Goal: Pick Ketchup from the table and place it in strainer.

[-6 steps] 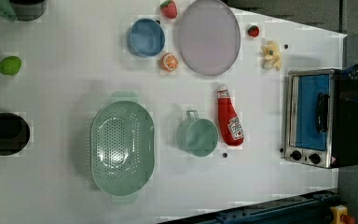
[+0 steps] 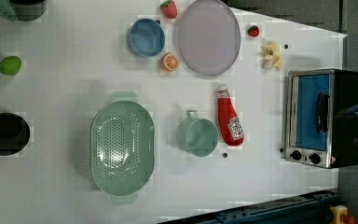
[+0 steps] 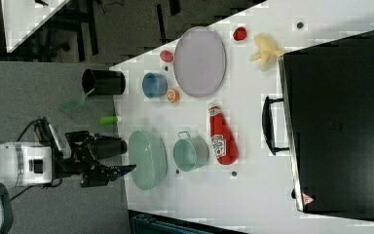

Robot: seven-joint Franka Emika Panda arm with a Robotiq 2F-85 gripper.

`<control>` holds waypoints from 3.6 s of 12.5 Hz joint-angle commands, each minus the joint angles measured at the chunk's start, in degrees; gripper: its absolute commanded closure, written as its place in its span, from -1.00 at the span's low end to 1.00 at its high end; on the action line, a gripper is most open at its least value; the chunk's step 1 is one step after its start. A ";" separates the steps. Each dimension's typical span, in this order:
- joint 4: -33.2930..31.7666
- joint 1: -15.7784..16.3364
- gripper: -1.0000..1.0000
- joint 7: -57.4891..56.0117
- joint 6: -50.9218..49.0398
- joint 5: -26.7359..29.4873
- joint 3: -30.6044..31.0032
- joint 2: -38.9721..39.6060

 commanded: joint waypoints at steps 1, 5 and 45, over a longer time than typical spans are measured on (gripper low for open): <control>-3.31 -1.48 -1.00 -7.57 1.21 0.97 0.39 1.75; -10.77 -1.44 -1.00 -24.76 7.57 0.96 1.06 1.83; -12.14 -0.95 -0.20 -56.51 23.30 -0.91 6.16 11.51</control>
